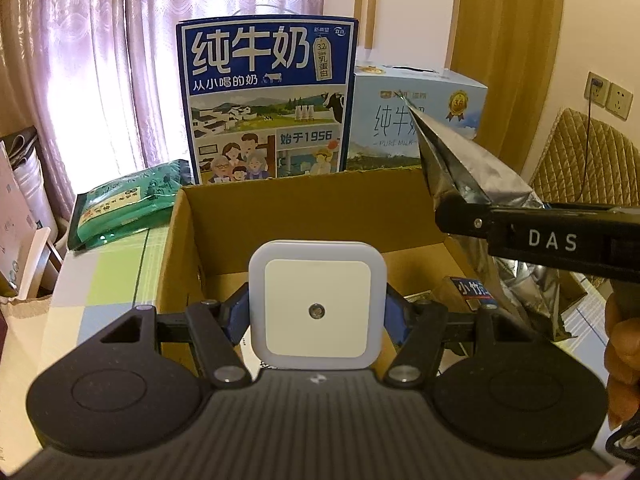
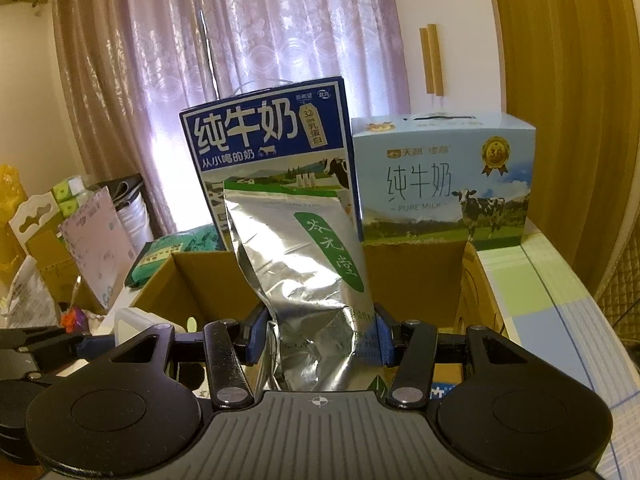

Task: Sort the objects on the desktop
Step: 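Open the left tool over the box while the right tool drops the foil bag inside, then move both tools back to the remaining items on the table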

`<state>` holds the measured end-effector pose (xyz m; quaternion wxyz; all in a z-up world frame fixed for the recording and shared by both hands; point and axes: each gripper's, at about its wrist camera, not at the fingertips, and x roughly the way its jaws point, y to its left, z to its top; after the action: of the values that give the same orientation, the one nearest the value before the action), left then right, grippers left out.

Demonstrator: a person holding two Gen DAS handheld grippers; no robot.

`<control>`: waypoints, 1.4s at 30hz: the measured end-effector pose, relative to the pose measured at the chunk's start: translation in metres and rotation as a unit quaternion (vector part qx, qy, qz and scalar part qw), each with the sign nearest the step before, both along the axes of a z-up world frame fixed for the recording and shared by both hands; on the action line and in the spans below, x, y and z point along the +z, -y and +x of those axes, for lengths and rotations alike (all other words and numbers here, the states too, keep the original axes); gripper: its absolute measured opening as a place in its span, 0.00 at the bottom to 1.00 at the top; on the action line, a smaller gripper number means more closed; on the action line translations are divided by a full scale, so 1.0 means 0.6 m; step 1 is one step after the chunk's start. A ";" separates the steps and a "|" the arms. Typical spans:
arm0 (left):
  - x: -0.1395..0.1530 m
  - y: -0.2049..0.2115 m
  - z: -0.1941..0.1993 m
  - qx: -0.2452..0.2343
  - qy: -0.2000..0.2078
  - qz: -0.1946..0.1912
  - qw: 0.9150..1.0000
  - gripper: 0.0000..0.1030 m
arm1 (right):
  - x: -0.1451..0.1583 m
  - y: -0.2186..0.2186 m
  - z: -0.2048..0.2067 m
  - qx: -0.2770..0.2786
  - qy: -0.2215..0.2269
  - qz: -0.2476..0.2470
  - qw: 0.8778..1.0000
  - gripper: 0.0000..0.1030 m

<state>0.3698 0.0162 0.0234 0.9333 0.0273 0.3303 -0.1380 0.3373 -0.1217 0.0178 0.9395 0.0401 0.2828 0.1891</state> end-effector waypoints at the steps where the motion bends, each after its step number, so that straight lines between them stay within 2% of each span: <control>1: -0.001 0.001 0.000 0.001 0.003 -0.001 1.000 0.59 | -0.001 0.001 0.000 -0.001 -0.001 0.002 1.000 0.48; 19: -0.001 -0.016 -0.005 0.020 0.009 0.004 1.000 0.62 | -0.005 -0.001 0.001 0.010 0.000 0.025 1.000 0.48; 21: 0.000 -0.017 -0.006 0.020 0.010 0.006 1.000 0.63 | -0.006 -0.003 0.003 0.019 0.000 0.026 0.999 0.53; 23: 0.000 -0.016 -0.006 0.020 0.009 0.006 1.000 0.63 | -0.006 -0.002 0.001 0.014 0.006 0.031 0.999 0.69; 24: 0.000 -0.017 -0.006 0.021 0.009 0.006 1.000 0.63 | -0.005 0.001 0.000 0.010 0.009 0.034 0.999 0.71; 28: -0.001 -0.019 -0.008 0.022 0.008 0.008 1.000 0.67 | 0.000 0.009 0.000 0.000 0.011 0.043 0.999 0.73; 42: -0.005 -0.014 -0.011 0.013 0.007 0.016 1.000 0.68 | -0.002 0.020 0.003 -0.014 0.010 0.040 0.999 0.81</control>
<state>0.3632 0.0246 0.0206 0.9367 0.0389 0.3265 -0.1199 0.3393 -0.1335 0.0165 0.9426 0.0793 0.2648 0.1875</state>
